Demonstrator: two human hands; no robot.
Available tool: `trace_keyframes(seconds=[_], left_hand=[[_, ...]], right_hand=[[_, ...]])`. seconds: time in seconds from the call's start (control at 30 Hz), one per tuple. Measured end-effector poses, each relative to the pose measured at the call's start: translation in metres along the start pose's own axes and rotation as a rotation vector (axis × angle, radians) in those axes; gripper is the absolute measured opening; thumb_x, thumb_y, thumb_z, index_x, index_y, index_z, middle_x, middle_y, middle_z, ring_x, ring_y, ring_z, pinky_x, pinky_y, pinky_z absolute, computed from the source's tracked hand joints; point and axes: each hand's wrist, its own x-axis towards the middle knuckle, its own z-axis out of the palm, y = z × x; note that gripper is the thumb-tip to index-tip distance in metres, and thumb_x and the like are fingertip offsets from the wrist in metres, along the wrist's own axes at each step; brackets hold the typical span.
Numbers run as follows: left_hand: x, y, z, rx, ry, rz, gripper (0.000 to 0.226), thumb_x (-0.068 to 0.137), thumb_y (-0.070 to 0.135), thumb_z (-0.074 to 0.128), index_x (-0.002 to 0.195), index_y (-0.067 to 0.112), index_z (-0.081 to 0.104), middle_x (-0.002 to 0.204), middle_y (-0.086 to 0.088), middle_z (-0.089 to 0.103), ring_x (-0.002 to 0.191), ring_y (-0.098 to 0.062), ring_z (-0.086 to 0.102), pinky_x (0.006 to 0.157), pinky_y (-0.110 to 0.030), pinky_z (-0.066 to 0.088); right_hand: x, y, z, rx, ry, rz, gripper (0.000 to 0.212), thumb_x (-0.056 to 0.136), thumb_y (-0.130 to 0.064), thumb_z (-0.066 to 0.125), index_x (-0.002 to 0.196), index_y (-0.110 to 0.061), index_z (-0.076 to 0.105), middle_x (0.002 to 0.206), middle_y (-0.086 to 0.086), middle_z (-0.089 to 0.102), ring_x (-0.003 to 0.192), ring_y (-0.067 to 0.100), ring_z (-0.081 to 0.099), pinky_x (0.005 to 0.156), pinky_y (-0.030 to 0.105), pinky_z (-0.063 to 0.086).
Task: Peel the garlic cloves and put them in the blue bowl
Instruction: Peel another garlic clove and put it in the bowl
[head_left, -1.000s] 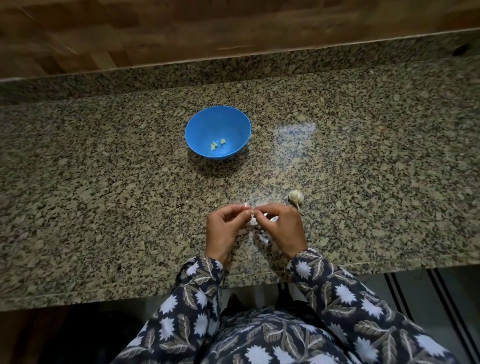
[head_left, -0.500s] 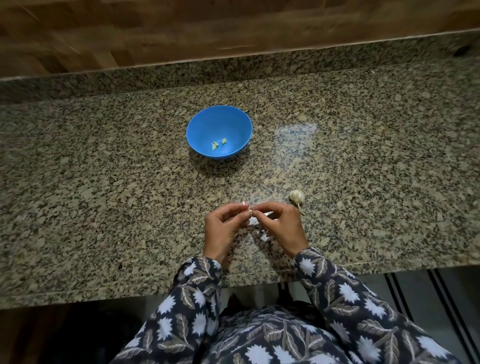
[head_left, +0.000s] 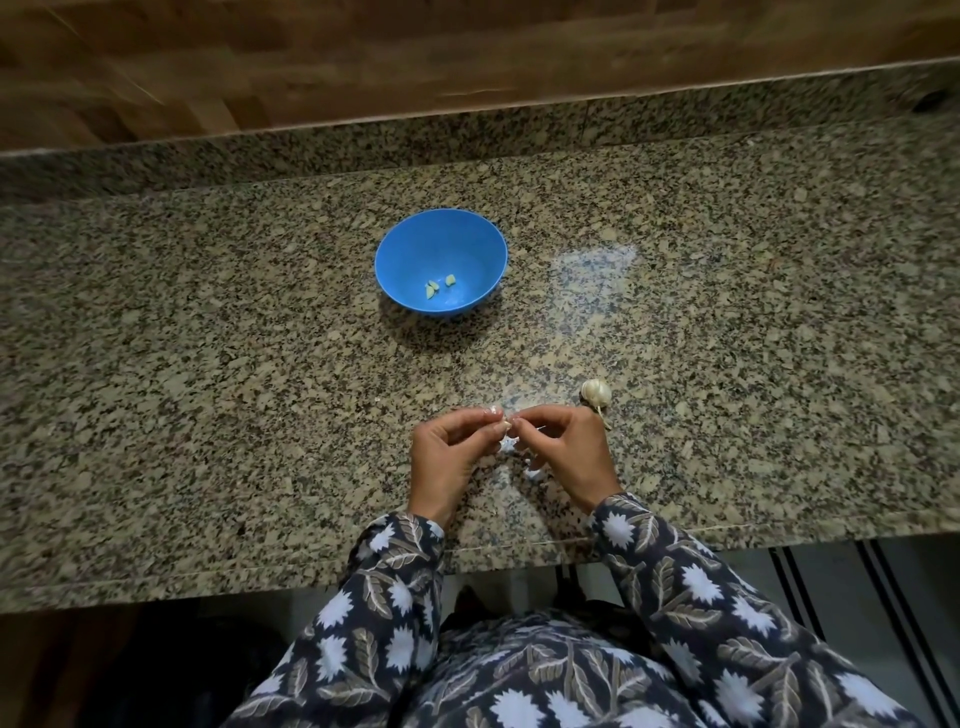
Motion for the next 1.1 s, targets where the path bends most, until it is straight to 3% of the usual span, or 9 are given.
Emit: trace_keyframes(seconds=[0.1,0.17,0.27,0.33,0.5,0.7,0.97,1.1], left_hand=[[-0.0007,-0.0003,0.0024,-0.094,0.035,-0.057,0.015,0.077,-0.005,0.067,0.090,0.002,0.070,0.085,-0.007,0.073,0.077,-0.017,0.070,0.065,-0.020,0.056],[0.0004,-0.0012,0.0031,-0.134,0.052,-0.083,0.015,0.079,-0.006,0.066,0.092,0.000,0.070,0.089,-0.010,0.072,0.080,-0.019,0.070,0.066,-0.021,0.056],[0.0012,-0.0025,0.0036,-0.067,0.038,-0.064,0.013,0.079,-0.006,0.066,0.088,0.002,0.070,0.093,-0.014,0.070,0.082,-0.019,0.069,0.067,-0.022,0.057],[0.0011,-0.0026,0.0036,0.013,0.031,-0.033,0.013,0.078,-0.006,0.066,0.086,0.004,0.070,0.091,-0.012,0.070,0.080,-0.016,0.069,0.067,-0.021,0.057],[0.0028,-0.0041,0.0022,0.168,0.017,0.042,0.013,0.078,-0.005,0.067,0.090,0.000,0.069,0.086,-0.005,0.070,0.076,-0.008,0.069,0.067,-0.018,0.055],[0.0040,-0.0071,0.0009,0.210,0.017,0.072,0.014,0.078,-0.005,0.068,0.090,0.000,0.070,0.087,-0.008,0.070,0.076,-0.011,0.069,0.068,-0.019,0.055],[0.0044,-0.0094,0.0006,0.215,0.021,0.079,0.015,0.077,-0.003,0.070,0.092,-0.002,0.070,0.086,-0.008,0.071,0.075,-0.012,0.070,0.067,-0.021,0.056],[0.0044,-0.0084,0.0007,0.125,0.014,0.021,0.013,0.077,-0.003,0.069,0.089,0.002,0.071,0.087,-0.011,0.071,0.078,-0.017,0.070,0.066,-0.021,0.056]], right_hand=[[-0.0008,-0.0017,0.0012,0.065,0.010,0.015,0.005,0.083,-0.010,0.066,0.085,-0.011,0.071,0.077,0.010,0.070,0.067,0.022,0.067,0.049,0.024,0.053],[-0.0011,-0.0017,0.0019,-0.010,0.005,-0.033,0.006,0.082,-0.011,0.068,0.087,-0.012,0.071,0.080,0.006,0.071,0.066,0.016,0.068,0.053,0.024,0.054],[-0.0006,-0.0001,0.0013,-0.213,0.005,-0.116,0.014,0.081,-0.013,0.068,0.094,-0.008,0.072,0.084,0.004,0.072,0.065,0.003,0.065,0.061,0.016,0.054],[-0.0009,-0.0001,0.0007,-0.278,0.006,-0.139,0.016,0.081,-0.013,0.069,0.096,-0.007,0.072,0.085,0.004,0.072,0.066,0.003,0.064,0.063,0.012,0.052],[-0.0013,-0.0018,-0.0002,-0.303,0.006,-0.150,0.018,0.081,-0.014,0.069,0.096,-0.005,0.072,0.087,0.006,0.073,0.071,0.005,0.064,0.064,0.004,0.047],[-0.0010,-0.0008,0.0004,-0.327,-0.006,-0.156,0.017,0.081,-0.015,0.069,0.095,-0.007,0.073,0.087,0.003,0.073,0.071,0.004,0.064,0.064,0.003,0.045],[-0.0007,0.0016,0.0002,-0.302,-0.005,-0.115,0.016,0.081,-0.014,0.069,0.094,-0.006,0.073,0.083,0.004,0.073,0.062,-0.003,0.060,0.058,0.004,0.046],[0.0000,0.0019,-0.0002,-0.236,-0.004,-0.058,0.012,0.081,-0.013,0.069,0.090,-0.007,0.074,0.079,0.002,0.072,0.065,0.006,0.065,0.061,0.014,0.052]])
